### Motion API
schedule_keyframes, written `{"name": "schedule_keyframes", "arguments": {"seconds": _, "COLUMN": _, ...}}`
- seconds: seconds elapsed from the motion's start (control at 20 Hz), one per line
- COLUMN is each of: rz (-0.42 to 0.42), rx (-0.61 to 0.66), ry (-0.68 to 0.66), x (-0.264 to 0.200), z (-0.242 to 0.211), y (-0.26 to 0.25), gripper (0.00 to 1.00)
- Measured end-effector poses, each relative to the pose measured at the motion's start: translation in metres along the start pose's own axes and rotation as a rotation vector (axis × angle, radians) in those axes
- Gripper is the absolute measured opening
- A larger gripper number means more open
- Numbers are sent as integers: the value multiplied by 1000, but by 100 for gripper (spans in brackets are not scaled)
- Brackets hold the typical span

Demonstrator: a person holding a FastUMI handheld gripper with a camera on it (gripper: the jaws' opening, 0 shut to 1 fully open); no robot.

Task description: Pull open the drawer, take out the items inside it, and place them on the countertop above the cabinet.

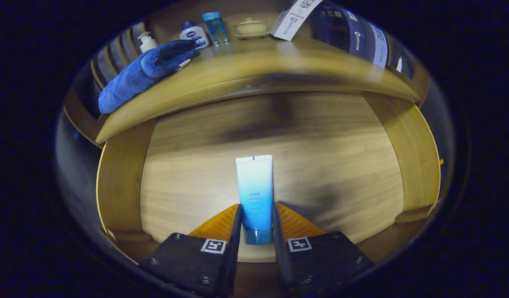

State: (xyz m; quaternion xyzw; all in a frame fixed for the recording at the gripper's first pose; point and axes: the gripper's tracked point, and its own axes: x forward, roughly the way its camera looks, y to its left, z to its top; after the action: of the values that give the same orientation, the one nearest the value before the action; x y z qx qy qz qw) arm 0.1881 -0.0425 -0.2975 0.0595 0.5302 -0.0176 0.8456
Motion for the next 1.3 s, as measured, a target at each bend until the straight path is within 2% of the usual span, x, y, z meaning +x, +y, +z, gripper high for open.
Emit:
{"name": "schedule_keyframes", "arguments": {"seconds": 0.1, "rz": -3, "rx": 23, "ry": -20, "x": -11, "z": -1, "y": -2, "gripper": 40}}
{"name": "schedule_keyframes", "arguments": {"seconds": 0.15, "rz": 23, "rx": 19, "ry": -50, "x": -14, "z": 1, "y": 2, "gripper": 32}}
{"name": "schedule_keyframes", "arguments": {"seconds": 0.35, "rz": 79, "rx": -40, "ry": -174, "x": -29, "z": 8, "y": 12, "gripper": 32}}
{"name": "schedule_keyframes", "arguments": {"seconds": 0.6, "rz": 184, "rx": -49, "ry": -345, "x": -86, "z": 15, "y": 31, "gripper": 32}}
{"name": "schedule_keyframes", "arguments": {"seconds": 0.75, "rz": 192, "rx": -119, "ry": -483, "x": -124, "z": 30, "y": 35, "gripper": 32}}
{"name": "schedule_keyframes", "arguments": {"seconds": 1.15, "rz": 205, "rx": -184, "ry": -966, "x": -255, "z": 95, "y": 58, "gripper": 31}}
{"name": "schedule_keyframes", "arguments": {"seconds": 1.3, "rz": 187, "rx": -185, "ry": -1052, "x": -282, "z": 122, "y": 61, "gripper": 31}}
